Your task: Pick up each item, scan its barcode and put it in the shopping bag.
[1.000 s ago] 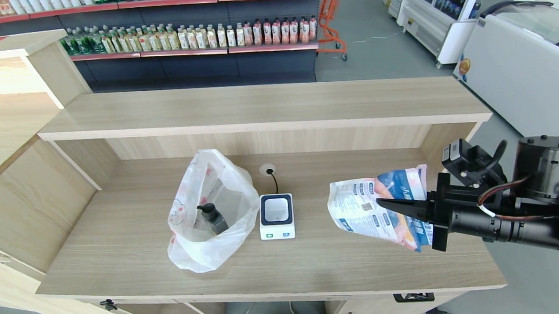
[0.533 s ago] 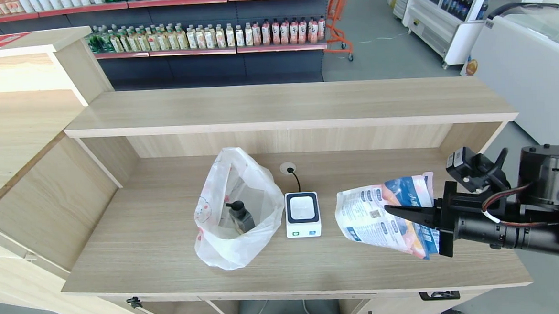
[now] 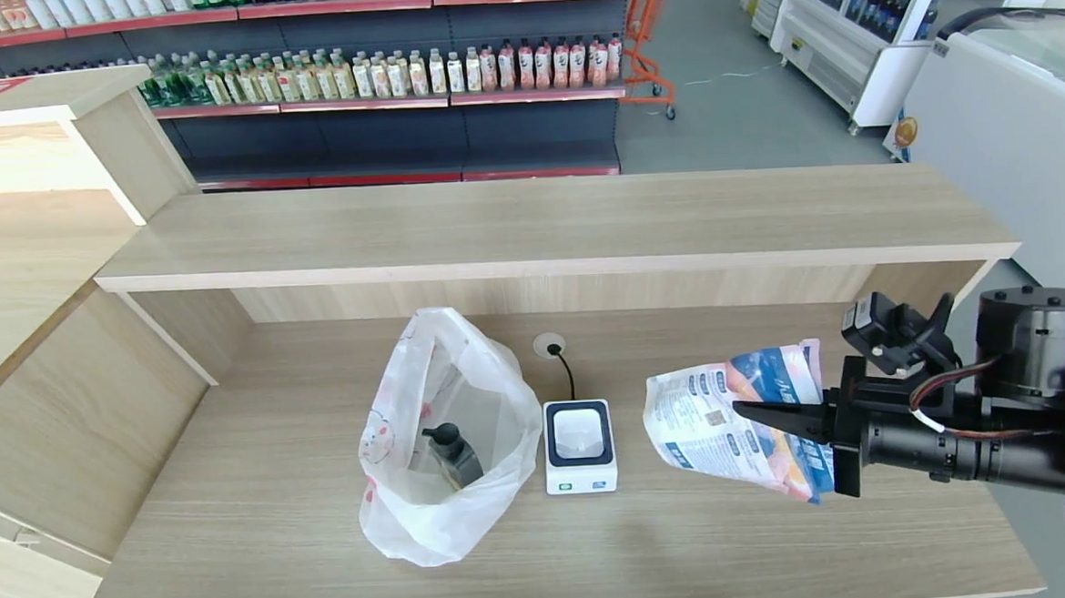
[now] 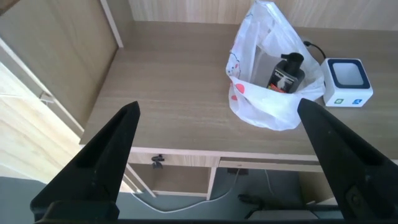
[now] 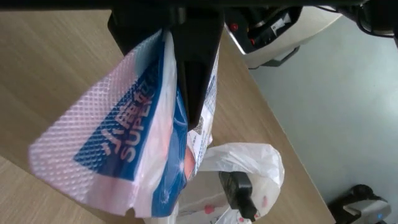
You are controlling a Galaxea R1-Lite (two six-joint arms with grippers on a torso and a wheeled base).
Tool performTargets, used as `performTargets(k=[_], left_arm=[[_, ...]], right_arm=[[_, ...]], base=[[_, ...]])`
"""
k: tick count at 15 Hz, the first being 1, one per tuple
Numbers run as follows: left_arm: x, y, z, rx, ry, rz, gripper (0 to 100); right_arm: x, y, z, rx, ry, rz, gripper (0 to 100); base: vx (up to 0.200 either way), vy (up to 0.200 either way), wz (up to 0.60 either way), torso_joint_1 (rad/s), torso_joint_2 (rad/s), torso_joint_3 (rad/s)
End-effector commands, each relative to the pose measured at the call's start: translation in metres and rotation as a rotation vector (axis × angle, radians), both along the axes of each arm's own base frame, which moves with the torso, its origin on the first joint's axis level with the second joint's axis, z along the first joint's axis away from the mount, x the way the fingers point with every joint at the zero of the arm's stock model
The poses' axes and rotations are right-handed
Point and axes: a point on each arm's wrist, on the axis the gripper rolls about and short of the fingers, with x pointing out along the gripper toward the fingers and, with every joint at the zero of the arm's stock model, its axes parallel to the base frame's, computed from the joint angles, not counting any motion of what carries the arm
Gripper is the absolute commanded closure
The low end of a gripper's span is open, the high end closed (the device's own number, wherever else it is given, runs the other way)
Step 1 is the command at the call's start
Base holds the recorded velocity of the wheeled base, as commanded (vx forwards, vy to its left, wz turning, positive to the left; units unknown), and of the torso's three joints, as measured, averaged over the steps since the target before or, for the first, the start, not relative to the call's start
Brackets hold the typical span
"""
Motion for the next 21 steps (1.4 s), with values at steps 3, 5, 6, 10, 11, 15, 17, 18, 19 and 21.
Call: performTargets(k=[3,5,6,10,11,15,17,18,19,21], left_arm=[[0.000,0.000,0.000,0.000,-0.001,0.001,0],[0.000,0.000,0.000,0.000,-0.001,0.001,0],[0.000,0.000,0.000,0.000,-0.001,0.001,0],[0.000,0.000,0.000,0.000,-0.001,0.001,0],[0.000,0.000,0.000,0.000,-0.001,0.001,0],[0.000,0.000,0.000,0.000,-0.001,0.001,0],[0.000,0.000,0.000,0.000,-0.001,0.001,0],[0.000,0.000,0.000,0.000,-0.001,0.001,0],[0.000,0.000,0.000,0.000,-0.001,0.001,0],[0.000,0.000,0.000,0.000,-0.001,0.001,0]], right_arm=[[0.001,0.005,-0.008,0.024,0.076,0.009,100],[0.000,0.013,-0.012,0.074,0.169,0.008,100],[0.006,0.015,-0.019,0.075,0.201,0.003,100],[0.046,0.014,-0.047,0.055,0.115,-0.013,100],[0.050,0.017,-0.052,0.059,0.076,0.007,100],[0.050,0.040,-0.072,0.027,-0.093,0.130,100],[0.047,0.043,-0.077,0.016,-0.125,0.168,100],[0.046,0.044,-0.079,-0.005,-0.157,0.206,100],[0.046,0.044,-0.081,-0.025,-0.182,0.227,100],[0.049,0.045,-0.085,-0.059,-0.239,0.266,100]], base=[[0.000,0.000,0.00,0.000,0.00,0.000],[0.000,0.000,0.00,0.000,0.00,0.000],[0.000,0.000,0.00,0.000,0.00,0.000],[0.000,0.000,0.00,0.000,0.00,0.000],[0.000,0.000,0.00,0.000,0.00,0.000],[0.000,0.000,0.00,0.000,0.00,0.000],[0.000,0.000,0.00,0.000,0.00,0.000],[0.000,0.000,0.00,0.000,0.00,0.000],[0.000,0.000,0.00,0.000,0.00,0.000],[0.000,0.000,0.00,0.000,0.00,0.000]])
